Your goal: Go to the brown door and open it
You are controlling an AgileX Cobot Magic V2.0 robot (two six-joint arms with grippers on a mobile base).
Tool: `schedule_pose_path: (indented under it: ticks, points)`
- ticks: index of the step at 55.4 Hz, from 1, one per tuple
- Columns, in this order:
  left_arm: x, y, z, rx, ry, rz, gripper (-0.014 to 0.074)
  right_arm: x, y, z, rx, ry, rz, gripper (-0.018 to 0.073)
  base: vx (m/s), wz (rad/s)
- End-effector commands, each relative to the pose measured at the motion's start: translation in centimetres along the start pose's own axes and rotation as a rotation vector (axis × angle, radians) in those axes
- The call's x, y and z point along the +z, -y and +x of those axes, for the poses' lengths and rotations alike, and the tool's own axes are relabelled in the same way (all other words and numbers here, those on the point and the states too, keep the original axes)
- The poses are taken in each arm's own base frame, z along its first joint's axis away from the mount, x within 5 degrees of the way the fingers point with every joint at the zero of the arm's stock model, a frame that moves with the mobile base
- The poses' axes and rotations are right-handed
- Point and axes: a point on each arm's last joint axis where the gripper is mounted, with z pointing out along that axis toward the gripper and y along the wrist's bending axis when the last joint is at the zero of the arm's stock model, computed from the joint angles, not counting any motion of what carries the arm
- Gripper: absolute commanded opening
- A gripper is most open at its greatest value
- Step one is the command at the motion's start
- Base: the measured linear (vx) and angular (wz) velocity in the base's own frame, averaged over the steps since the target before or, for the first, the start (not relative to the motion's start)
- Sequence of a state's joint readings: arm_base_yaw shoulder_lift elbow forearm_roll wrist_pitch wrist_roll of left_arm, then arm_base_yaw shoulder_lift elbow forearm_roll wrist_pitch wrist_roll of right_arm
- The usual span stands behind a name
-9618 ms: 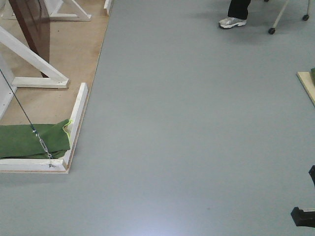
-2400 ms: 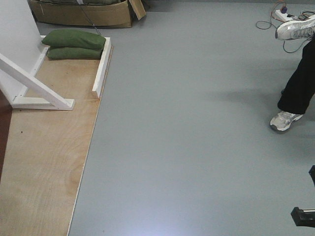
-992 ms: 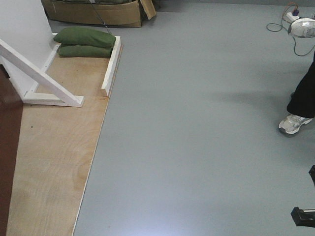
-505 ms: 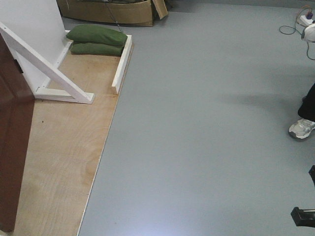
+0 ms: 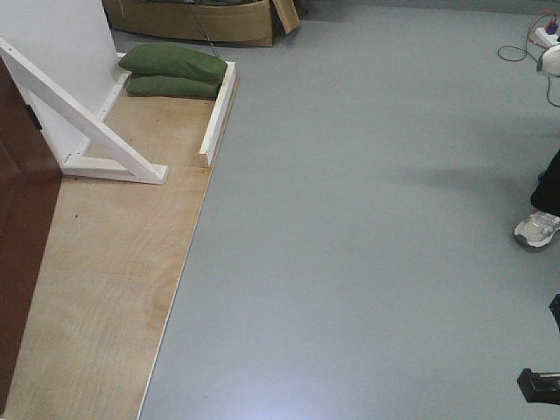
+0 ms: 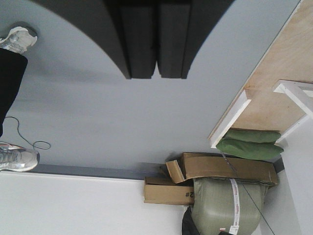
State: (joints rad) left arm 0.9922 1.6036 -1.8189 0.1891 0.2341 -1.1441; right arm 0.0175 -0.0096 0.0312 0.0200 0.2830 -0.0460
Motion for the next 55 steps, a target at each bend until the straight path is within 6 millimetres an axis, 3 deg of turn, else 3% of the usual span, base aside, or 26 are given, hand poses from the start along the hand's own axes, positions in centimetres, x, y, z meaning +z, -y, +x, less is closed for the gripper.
schedule_pose_path:
  ticks: [1, 20, 29, 35, 46, 55]
  points:
    - [-1.6, 2.4, -2.2, 0.022, 0.094, 0.135, -0.0003, -0.1, 0.1, -0.7, -0.012, 0.092, 0.008, 0.0, 0.0, 0.0]
    - [2.3, 0.1, -3.2, -0.079, 0.152, 0.163, -0.0003, -0.1, 0.1, -0.7, -0.012, 0.092, 0.008, 0.0, 0.0, 0.0]
    - [4.0, 0.0, -3.2, -0.15, 0.153, 0.181, -0.0003, -0.1, 0.1, -0.7, -0.012, 0.092, 0.008, 0.0, 0.0, 0.0]
    - [4.1, 0.4, -3.0, -0.218, 0.128, 0.173, -0.0003, -0.1, 0.1, -0.7, -0.012, 0.092, 0.008, 0.0, 0.0, 0.0]
    - [4.2, 0.5, -0.7, -0.165, 0.028, 0.061, -0.0003, -0.1, 0.1, -0.7, -0.012, 0.092, 0.008, 0.0, 0.0, 0.0]
    - [3.6, 2.1, 1.4, -0.103, -0.055, 0.07, -0.0003, -0.1, 0.1, -0.7, -0.012, 0.092, 0.008, 0.0, 0.0, 0.0]
